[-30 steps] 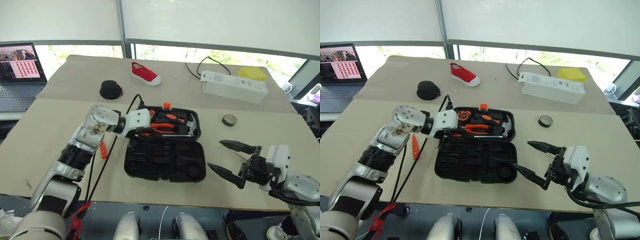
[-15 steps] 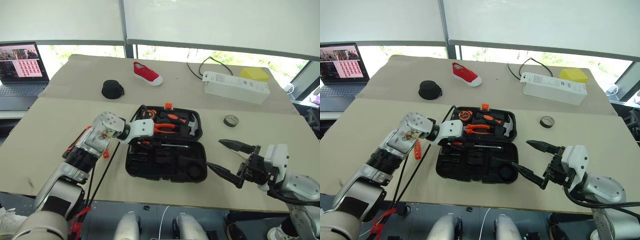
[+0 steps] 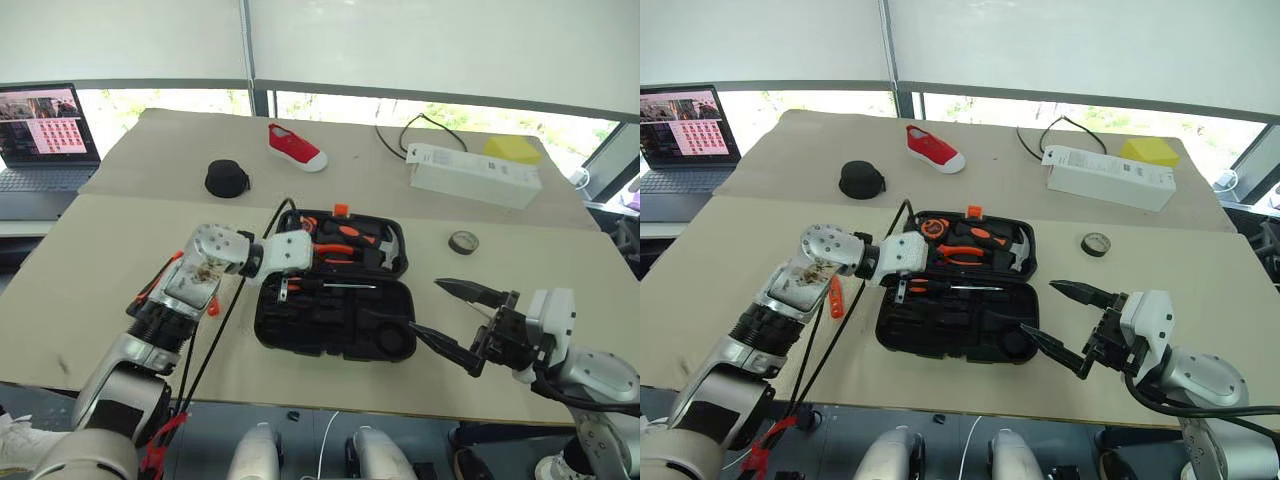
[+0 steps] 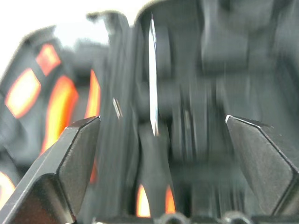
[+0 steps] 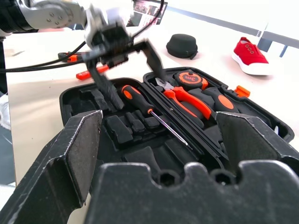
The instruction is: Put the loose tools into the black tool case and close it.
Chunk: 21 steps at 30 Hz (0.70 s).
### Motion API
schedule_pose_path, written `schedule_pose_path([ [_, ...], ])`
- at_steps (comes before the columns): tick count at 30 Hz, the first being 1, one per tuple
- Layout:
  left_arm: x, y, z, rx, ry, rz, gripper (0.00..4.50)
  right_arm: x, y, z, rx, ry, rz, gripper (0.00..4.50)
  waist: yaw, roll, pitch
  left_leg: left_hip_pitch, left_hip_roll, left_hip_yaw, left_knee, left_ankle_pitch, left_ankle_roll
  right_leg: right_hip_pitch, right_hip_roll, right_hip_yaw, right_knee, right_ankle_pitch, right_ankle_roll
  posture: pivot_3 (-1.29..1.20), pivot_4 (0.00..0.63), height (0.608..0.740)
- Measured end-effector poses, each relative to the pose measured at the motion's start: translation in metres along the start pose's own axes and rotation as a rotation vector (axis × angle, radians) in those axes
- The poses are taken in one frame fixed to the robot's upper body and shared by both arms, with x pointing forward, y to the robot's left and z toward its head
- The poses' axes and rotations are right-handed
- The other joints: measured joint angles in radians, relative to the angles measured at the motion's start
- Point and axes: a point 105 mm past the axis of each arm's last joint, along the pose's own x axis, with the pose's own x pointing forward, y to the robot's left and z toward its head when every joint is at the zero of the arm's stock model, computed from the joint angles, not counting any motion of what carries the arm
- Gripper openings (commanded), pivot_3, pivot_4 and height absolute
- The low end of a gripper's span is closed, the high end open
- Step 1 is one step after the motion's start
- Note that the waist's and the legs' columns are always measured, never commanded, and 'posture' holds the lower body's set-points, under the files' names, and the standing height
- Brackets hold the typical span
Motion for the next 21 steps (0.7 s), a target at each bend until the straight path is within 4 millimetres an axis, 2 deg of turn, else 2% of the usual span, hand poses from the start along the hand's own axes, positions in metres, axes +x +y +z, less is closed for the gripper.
schedule_pose_path([
  [5, -0.006, 0.003, -0.017, -0.105, -0.014, 0.061, 2.47, -0.001, 0.0, -0.001, 0.012, -0.004, -0.012, 4.5, -0.006, 0.002, 0.0, 0.001, 0.0, 0.0, 0.0, 0.0, 0.0, 0.0, 0.0, 0.0, 0.001, 0.0, 0.0, 0.0, 0.15, 0.74],
  [8, -0.001, 0.003, -0.035, -0.178, 0.0, 0.095, 1.29, 0.0, 0.0, -0.001, 0.013, -0.009, -0.016, 4.5, -0.005, 0.002, 0.0, 0.0, -0.001, 0.0, 0.001, 0.0, 0.0, 0.0, 0.0, 0.0, 0.0, 0.0, 0.0, 0.0, 0.15, 0.74],
  [11, 0.006, -0.001, -0.045, -0.159, 0.038, 0.083, 0.24, 0.0, 0.0, -0.001, 0.012, -0.013, -0.018, 4.5, -0.001, 0.002, 0.0, -0.001, -0.001, 0.0, 0.001, 0.0, 0.0, 0.0, 0.0, 0.0, 0.0, 0.0, 0.0, 0.0, 0.15, 0.74],
  [12, 0.009, -0.003, -0.046, -0.148, 0.047, 0.075, 0.05, 0.0, 0.0, 0.0, 0.012, -0.014, -0.018, 4.5, 0.0, 0.002, 0.0, 0.0, -0.001, 0.0, 0.001, 0.0, 0.0, 0.0, 0.0, 0.0, 0.0, 0.0, 0.0, 0.0, 0.15, 0.74],
  [21, 0.026, -0.009, -0.052, -0.142, 0.076, 0.049, 0.05, 0.0, -0.001, -0.001, 0.012, -0.011, -0.026, 4.5, 0.005, 0.003, 0.0, 0.002, -0.001, -0.001, 0.002, 0.0, 0.0, 0.004, 0.0, 0.0, 0.0, 0.0, 0.001, 0.0, 0.15, 0.74],
])
